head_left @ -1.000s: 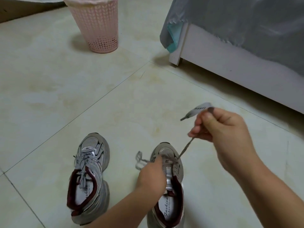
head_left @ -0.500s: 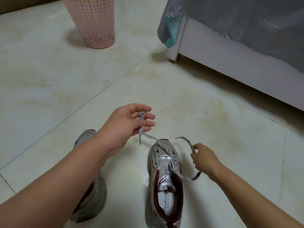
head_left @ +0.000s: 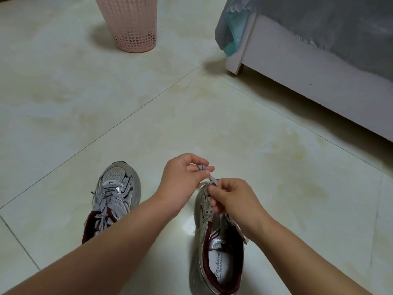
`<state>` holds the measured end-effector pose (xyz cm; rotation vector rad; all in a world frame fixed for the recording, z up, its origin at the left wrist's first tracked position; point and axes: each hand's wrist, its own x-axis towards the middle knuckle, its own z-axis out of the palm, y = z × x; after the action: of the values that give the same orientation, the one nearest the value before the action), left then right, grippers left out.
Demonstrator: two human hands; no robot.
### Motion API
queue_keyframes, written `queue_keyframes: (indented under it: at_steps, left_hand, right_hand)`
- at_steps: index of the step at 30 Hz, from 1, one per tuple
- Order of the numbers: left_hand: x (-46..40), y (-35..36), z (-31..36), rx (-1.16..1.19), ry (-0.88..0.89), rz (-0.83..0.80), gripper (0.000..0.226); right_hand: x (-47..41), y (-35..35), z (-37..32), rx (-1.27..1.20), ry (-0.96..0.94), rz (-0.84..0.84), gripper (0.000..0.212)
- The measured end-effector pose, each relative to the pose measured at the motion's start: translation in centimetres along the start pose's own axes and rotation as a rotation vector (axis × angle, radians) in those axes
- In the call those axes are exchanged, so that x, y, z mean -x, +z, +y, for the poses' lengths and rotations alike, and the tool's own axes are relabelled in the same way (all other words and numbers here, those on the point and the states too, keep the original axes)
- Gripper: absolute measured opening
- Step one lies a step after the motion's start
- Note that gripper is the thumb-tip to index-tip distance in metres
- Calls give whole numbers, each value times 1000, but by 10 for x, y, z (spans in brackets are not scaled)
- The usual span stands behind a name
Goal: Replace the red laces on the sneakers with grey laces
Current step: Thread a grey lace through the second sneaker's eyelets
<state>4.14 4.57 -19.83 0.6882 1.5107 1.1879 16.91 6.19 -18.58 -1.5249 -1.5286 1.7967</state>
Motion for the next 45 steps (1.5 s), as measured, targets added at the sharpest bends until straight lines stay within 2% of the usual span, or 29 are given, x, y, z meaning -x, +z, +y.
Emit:
queue_keyframes:
  at_steps: [3,5,6,8,10,12,13,15,19,21,24,30,35,41,45]
  left_hand:
    - [-5,-11,-7,-296,36,127,12]
    - [-7,-16,-12,-645,77,150,3]
    - [-6,-16,-15,-809,105,144,13]
    - [-4,-14,-18,-979,198,93,25]
    - [-3,-9,-18,-961,260,-44,20]
    - [-3,-7,-19,-743,164,-182,12]
    - [-3,-7,-18,-632,91,-207,10]
    - [-8,-11,-21,-566,28,-196,15]
    - [-14,-13,-35,-714,32,-197,18]
    - [-16,-10,-42,-811,48,-198,10]
    - [-15,-5,-50,-919,62,-234,13]
    - [-15,-1,-50,-1041,112,-292,15]
    - [-21,7,-43,-1287,224,-407,21]
    - [-24,20,-41,-1595,272,-499,19]
    - [-21,26,-38,-1703,428,-538,20]
  right_hand:
    - [-5,-5,4,82,3,51,34]
    - [-10,-8,8,214,7,70,38]
    - [-11,-8,9,304,-2,66,38]
    - [-13,-8,9,453,-49,57,35]
    - [-13,-7,8,551,-106,59,35]
    - [-13,-5,8,581,-139,75,35]
    - [-14,-5,10,569,-143,96,36]
    - [-15,-5,15,561,-140,149,33]
    - [-16,-14,29,690,-144,241,18]
    - [-15,-15,38,835,-118,198,13]
    - [-12,-9,51,924,-73,102,6]
    - [-14,-6,64,922,-96,117,8]
    - [-19,-7,66,906,-115,133,12]
    - [-22,-7,69,914,-136,127,12]
    - [-27,-8,70,984,-147,143,12]
